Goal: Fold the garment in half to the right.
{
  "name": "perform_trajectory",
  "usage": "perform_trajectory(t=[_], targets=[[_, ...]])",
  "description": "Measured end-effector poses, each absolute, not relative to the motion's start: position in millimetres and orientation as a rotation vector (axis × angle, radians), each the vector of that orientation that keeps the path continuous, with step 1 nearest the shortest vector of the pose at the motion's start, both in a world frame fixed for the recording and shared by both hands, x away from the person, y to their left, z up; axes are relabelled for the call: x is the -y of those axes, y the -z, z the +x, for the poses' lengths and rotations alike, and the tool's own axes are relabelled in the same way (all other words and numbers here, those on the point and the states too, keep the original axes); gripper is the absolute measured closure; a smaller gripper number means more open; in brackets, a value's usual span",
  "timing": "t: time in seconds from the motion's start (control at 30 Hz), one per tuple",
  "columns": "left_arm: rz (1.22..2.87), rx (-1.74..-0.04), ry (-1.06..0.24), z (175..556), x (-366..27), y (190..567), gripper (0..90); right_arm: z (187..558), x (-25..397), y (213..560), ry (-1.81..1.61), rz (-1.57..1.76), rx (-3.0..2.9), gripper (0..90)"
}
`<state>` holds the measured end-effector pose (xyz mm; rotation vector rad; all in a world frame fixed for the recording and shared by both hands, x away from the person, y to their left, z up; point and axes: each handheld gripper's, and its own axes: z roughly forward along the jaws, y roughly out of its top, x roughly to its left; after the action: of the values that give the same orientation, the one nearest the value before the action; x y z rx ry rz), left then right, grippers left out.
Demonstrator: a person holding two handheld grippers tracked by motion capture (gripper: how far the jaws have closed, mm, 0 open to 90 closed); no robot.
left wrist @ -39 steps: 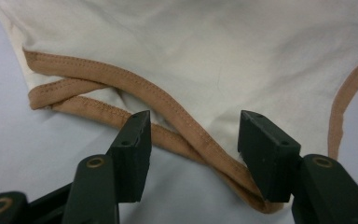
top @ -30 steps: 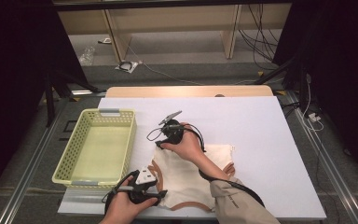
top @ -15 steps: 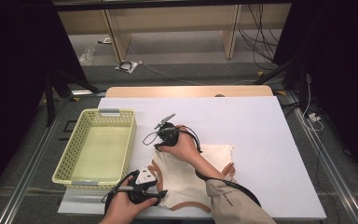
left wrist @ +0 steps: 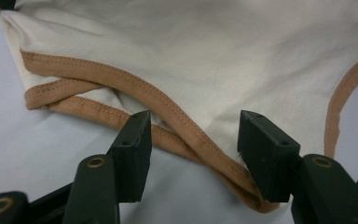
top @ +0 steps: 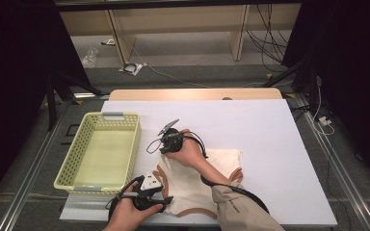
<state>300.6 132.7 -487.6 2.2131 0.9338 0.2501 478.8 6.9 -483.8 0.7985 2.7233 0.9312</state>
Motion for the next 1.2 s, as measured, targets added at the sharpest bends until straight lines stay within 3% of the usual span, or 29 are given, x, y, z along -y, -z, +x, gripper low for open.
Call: perform_trajectory(t=[0.53,1.2], targets=[[2.216,-0.931,-0.247,300.1,-132.4,487.5,44.9,479.1,-10.8,482.2,-0.911,0.768,-2.761,87.6],[2.245,-0.907,-0.265,298.6,-129.9,489.4,49.1,479.6,-12.5,481.6,-0.894,0.768,-2.766,88.6]])
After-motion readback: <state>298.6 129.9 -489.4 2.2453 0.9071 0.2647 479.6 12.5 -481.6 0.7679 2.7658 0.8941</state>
